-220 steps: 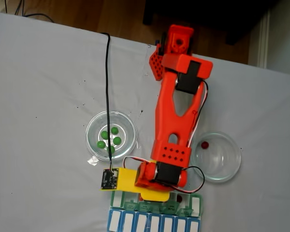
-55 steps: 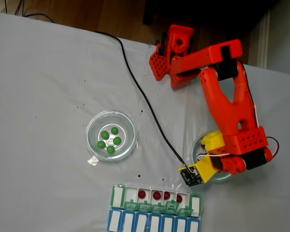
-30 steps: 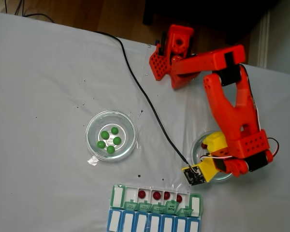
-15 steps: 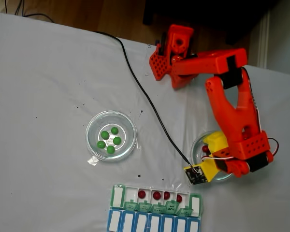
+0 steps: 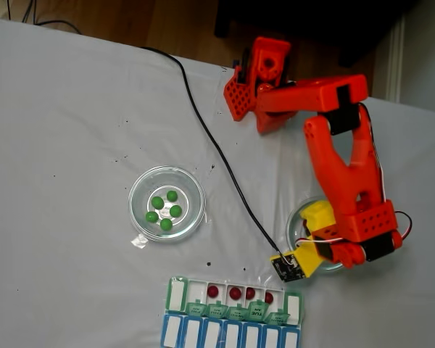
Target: Sort medicines into box.
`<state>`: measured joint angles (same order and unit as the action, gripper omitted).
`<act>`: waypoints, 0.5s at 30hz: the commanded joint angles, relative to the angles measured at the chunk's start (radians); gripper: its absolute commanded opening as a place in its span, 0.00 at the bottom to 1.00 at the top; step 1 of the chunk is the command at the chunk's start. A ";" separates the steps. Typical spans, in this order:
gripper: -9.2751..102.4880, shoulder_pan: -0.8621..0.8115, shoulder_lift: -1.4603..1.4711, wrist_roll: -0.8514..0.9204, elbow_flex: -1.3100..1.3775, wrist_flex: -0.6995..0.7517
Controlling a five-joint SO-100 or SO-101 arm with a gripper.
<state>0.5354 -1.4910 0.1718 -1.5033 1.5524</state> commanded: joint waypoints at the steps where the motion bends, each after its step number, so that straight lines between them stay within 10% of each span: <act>1: 0.24 0.003 -0.032 0.002 0.023 -0.006; 15: 0.18 0.014 -0.031 -0.014 0.012 -0.011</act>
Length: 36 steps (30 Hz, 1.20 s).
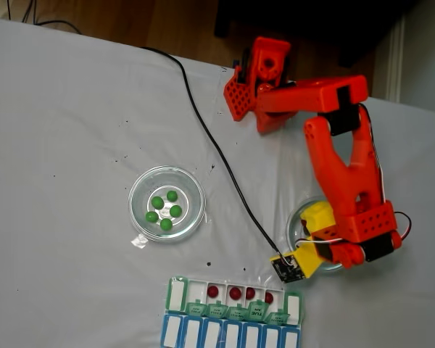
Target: Sort medicines into box.
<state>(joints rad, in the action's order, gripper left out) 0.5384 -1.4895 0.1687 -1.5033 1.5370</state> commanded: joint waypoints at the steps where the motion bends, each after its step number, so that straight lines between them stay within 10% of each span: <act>1: 0.18 0.011 -0.034 -0.011 0.009 0.005; 36: 0.09 0.025 -0.060 -0.038 -0.012 0.003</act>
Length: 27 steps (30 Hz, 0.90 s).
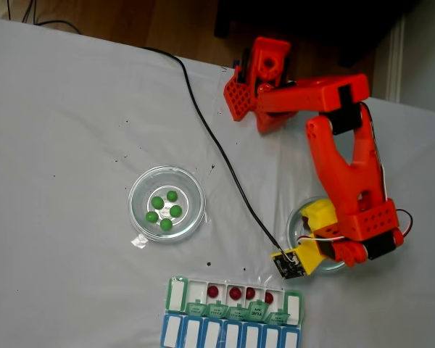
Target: Sort medicines into box.
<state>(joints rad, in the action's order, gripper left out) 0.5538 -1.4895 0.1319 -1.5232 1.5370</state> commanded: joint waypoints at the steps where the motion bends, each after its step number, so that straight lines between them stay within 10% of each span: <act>1: 0.09 0.006 -0.064 -0.002 0.011 0.005; 14: 0.09 -0.098 -0.374 -0.144 -0.040 -0.175; 27: 0.09 -0.244 -0.448 -0.219 0.156 -0.038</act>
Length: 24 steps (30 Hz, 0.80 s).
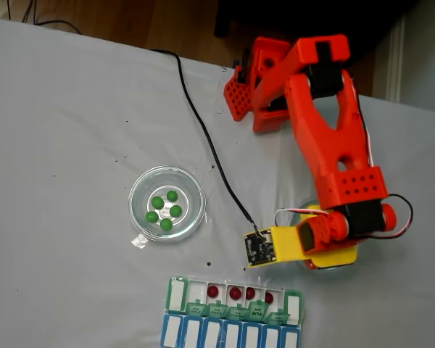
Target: Sort medicines into box.
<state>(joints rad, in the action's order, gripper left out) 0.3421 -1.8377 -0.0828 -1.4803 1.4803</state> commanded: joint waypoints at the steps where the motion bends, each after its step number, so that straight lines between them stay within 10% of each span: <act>1: 0.09 -0.051 -0.095 -0.006 0.132 0.025; 24: 0.10 -0.423 -0.020 0.190 -0.040 -0.249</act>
<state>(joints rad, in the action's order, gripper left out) -0.0537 -1.8868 0.0982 -1.5984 1.2778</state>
